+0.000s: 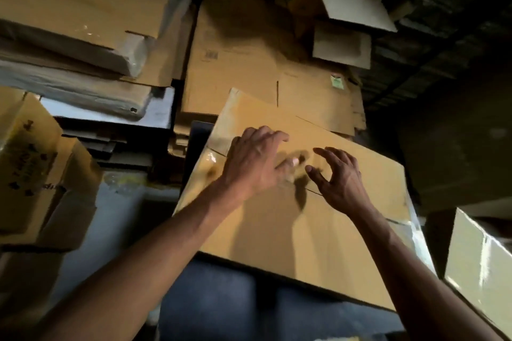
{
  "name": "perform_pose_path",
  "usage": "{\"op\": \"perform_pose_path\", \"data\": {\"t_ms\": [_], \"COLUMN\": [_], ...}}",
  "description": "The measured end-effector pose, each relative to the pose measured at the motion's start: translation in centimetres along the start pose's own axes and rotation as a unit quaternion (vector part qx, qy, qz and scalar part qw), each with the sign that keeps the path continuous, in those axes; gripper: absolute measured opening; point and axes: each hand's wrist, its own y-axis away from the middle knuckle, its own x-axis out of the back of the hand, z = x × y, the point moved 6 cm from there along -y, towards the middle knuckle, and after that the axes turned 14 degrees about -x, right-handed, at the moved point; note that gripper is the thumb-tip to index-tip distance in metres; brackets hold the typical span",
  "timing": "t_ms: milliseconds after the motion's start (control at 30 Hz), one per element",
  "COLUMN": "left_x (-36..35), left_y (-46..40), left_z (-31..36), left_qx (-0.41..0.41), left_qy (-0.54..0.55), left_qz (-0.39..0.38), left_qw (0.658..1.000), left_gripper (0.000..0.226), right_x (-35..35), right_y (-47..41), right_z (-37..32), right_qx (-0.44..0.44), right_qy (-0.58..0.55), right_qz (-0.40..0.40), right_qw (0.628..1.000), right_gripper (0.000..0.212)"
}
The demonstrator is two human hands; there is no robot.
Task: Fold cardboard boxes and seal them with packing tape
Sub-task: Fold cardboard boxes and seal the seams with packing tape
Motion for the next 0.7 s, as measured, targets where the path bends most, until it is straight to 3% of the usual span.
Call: {"op": "perform_pose_path", "data": {"t_ms": [200, 300, 400, 567, 700], "left_x": [-10.5, -14.2, -16.4, -17.9, -17.3], "left_y": [2.6, 3.4, 4.3, 4.9, 6.2], "left_z": [12.9, 15.4, 17.2, 18.8, 18.5], "left_qx": [-0.145, -0.133, -0.105, -0.08, -0.073], "left_qy": [-0.059, -0.122, -0.164, -0.219, -0.248], "left_qz": [-0.098, -0.126, -0.142, -0.144, -0.125], "left_qw": [0.983, 0.975, 0.97, 0.962, 0.958], "left_gripper": [0.066, 0.072, 0.076, 0.077, 0.074], "right_x": [4.3, 5.9, 6.6, 5.8, 5.6], "right_y": [-1.8, -3.8, -5.6, -7.5, -7.6], "right_z": [13.2, 18.4, 21.3, 23.4, 24.4], "right_qx": [-0.108, -0.158, -0.151, -0.127, -0.124], "right_qy": [-0.011, -0.004, -0.002, -0.052, -0.077], "right_qz": [0.037, 0.033, 0.011, -0.051, -0.049], "right_qw": [0.993, 0.987, 0.989, 0.989, 0.988], "right_gripper": [0.055, 0.056, 0.062, 0.068, 0.078]}}
